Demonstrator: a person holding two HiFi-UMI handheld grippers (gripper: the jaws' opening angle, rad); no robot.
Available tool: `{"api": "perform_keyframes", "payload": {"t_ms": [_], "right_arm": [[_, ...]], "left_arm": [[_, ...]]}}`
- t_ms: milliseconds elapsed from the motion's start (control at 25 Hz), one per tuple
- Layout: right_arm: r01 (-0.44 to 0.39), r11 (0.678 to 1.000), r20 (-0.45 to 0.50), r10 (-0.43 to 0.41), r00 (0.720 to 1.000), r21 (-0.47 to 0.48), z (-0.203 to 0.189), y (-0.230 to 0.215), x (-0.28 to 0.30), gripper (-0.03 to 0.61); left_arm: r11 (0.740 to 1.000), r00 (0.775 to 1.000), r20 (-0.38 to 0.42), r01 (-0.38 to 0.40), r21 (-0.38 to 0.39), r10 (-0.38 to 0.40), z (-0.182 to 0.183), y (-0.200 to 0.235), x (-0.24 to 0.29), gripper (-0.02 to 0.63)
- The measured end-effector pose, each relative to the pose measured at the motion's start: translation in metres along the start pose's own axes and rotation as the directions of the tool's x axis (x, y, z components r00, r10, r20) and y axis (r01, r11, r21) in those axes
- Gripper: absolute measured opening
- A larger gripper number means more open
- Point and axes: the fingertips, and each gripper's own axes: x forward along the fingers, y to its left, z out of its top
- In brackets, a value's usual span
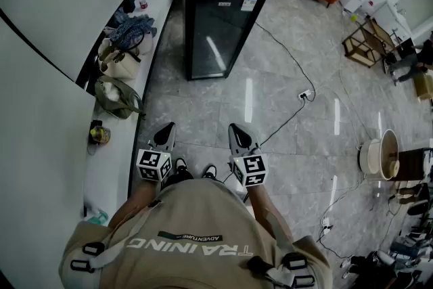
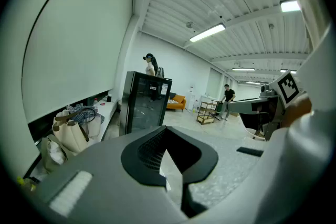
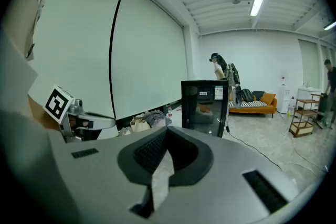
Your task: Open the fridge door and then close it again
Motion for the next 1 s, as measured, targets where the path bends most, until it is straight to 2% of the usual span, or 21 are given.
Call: {"api": "perform_keyframes", "payload": {"t_ms": [480, 720, 840, 1000], "right_arm": [[0.072, 0.997, 0.023, -0.073, 0.997, 0.019, 0.017, 0.018, 0.043, -0.005], [0.105, 0.993, -0.011, -0.105, 0.994, 0.046, 0.006, 0.026, 0.048, -0.005], [0.112, 0.994, -0.049, -0.111, 0.993, 0.006, 0.0, 0.027, 0.051, -0.005], [0.093, 0.995, -0.041, -0.094, 0.995, -0.026, 0.005, 0.035, 0.063, -0.005]], "left_arm": [[0.999, 0.999, 0.003, 0.048, 0.015, -0.048, 0.013, 0.048, 0.012, 0.0], [0.997, 0.996, -0.028, 0.08, -0.001, -0.08, -0.001, 0.052, 0.015, -0.001], [0.997, 0.997, -0.022, 0.08, 0.005, -0.08, -0.002, 0.06, 0.015, -0.002], [0.998, 0.998, -0.021, 0.055, 0.011, -0.055, 0.0, 0.086, 0.017, -0.001]]}}
